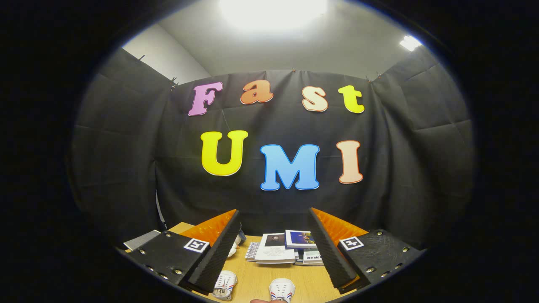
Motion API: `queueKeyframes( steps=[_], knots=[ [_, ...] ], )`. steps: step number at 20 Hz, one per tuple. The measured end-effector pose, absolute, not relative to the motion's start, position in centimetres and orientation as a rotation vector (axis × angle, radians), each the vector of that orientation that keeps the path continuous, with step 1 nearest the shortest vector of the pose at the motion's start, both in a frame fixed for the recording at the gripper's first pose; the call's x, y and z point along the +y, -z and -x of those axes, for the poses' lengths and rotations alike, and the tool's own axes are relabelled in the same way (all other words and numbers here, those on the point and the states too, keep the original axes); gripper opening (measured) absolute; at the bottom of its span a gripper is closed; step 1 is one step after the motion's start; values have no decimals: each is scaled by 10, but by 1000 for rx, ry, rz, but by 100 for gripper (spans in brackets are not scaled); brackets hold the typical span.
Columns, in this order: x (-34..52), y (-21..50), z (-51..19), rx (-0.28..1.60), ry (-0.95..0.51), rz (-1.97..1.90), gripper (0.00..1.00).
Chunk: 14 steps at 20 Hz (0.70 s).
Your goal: Open the storage box then place both shoes into the box .Put the left shoe in first, then the right shoe, with the right side of both shoes facing outward in a uniform manner.
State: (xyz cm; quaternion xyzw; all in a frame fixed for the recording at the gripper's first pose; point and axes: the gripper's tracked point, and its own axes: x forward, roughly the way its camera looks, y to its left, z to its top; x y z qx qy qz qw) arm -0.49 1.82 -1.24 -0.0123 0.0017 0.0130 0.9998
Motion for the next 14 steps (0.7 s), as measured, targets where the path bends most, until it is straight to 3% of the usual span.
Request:
queueKeyframes(
  steps=[14],
  knots=[
    [33, 69, -27, 106, -62, -42, 97]
  ],
)
